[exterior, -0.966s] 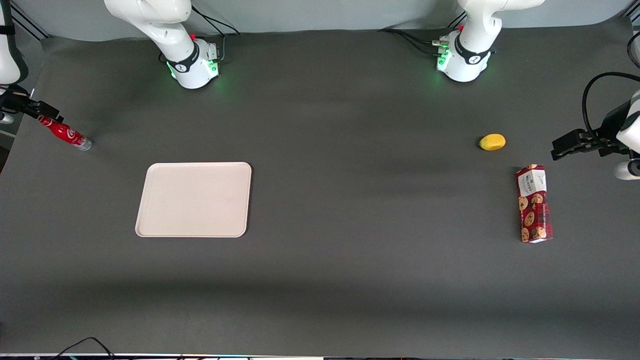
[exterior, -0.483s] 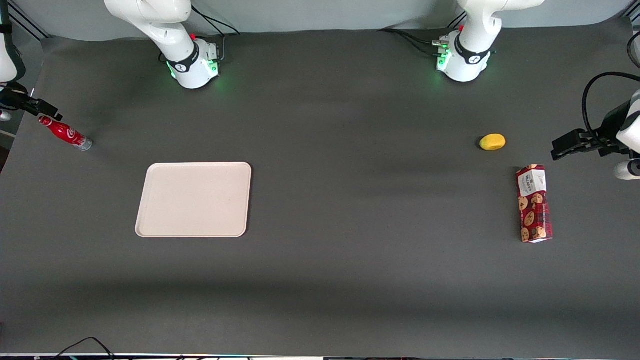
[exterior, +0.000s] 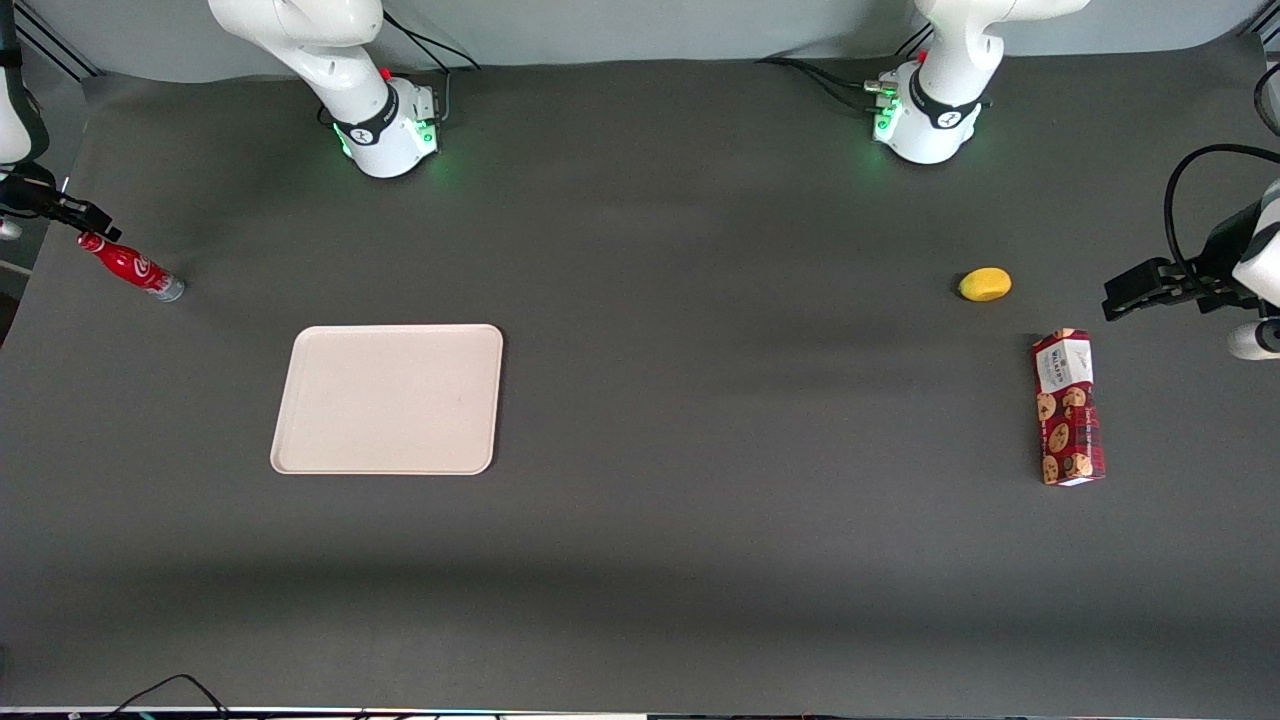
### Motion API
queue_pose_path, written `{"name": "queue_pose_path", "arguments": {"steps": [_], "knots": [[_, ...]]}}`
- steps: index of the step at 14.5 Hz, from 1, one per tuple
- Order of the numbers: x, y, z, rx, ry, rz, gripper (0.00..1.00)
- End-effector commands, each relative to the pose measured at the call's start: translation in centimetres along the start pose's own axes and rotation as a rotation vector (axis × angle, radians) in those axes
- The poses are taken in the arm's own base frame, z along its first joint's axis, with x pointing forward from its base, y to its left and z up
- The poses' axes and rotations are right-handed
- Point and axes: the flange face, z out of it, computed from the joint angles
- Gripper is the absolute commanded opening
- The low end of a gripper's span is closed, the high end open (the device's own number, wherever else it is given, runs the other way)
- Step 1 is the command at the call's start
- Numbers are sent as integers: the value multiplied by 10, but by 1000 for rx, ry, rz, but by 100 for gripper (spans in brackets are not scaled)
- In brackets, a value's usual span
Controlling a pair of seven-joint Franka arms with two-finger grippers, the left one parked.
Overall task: Place coke bottle on tray
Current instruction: 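Lower the open right gripper around the bottle's cap end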
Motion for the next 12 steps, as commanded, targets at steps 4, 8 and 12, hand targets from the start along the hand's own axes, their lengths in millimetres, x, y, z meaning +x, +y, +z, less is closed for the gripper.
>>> {"name": "queue_pose_path", "arguments": {"steps": [4,8,12], "knots": [[4,2,-2,3,16,-20,20],[5,2,-6,4,23,-26,100],[6,-6,-28,41,59,-31,100]]}}
